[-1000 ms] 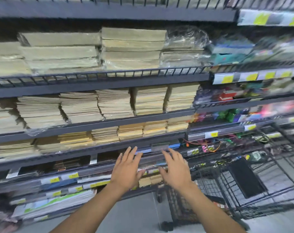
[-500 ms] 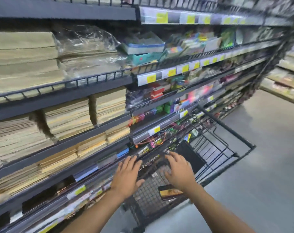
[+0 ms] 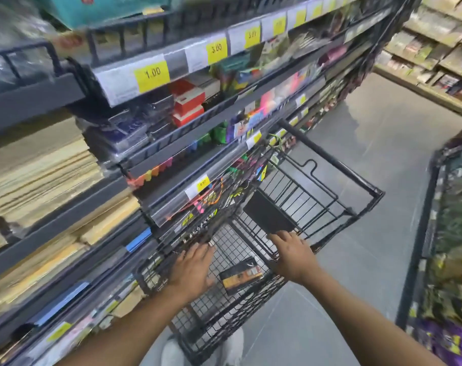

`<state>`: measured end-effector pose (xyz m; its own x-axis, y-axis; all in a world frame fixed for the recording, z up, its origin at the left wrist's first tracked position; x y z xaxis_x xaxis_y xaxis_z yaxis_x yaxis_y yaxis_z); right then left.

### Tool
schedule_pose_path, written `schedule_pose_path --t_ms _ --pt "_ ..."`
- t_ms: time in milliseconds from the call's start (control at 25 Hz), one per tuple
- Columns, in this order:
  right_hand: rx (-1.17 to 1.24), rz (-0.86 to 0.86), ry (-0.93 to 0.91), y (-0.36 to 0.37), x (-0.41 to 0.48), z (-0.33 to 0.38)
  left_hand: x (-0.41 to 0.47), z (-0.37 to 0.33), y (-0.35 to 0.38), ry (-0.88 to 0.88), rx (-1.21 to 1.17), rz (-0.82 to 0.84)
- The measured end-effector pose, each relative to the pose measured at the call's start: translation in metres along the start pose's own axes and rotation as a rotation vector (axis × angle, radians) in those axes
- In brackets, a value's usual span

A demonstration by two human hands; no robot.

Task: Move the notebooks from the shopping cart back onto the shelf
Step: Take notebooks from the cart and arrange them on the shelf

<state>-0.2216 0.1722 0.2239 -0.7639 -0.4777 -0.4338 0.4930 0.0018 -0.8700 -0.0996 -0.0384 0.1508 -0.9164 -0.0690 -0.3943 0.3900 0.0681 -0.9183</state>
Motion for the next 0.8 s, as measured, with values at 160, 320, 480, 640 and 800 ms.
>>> schedule_pose_path --t_ms 160,320,480,640,800 --pt "-0.037 0.168 -0.052 0.018 0.058 -0.021 0.039 -0.01 0.029 -0.011 0.011 0.105" --pt "-0.075 0.316 -0.086 0.042 0.118 -0.05 0.081 -0.028 0.076 -0.075 0.022 0.168" --pt "-0.136 0.383 -0.131 0.077 0.176 -0.075 0.126 -0.056 0.131 -0.097 0.037 0.236" --pt "-0.115 0.423 -0.162 0.126 0.226 -0.098 0.172 -0.082 0.205 -0.118 0.033 0.286" --pt "-0.087 0.444 -0.174 0.158 0.255 -0.115 0.204 -0.109 0.251 -0.066 0.106 0.308"
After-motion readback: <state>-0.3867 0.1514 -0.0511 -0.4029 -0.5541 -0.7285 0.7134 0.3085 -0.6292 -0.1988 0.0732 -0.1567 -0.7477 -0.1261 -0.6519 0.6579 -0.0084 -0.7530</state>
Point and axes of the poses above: each hand's wrist, its own x-axis towards the middle knuckle, its own y-axis out of the palm, z = x × y, the point moved 6 cm from there along x, towards the middle knuckle, and after that the axes turned 15 degrees about x, right-handed, at the moved point
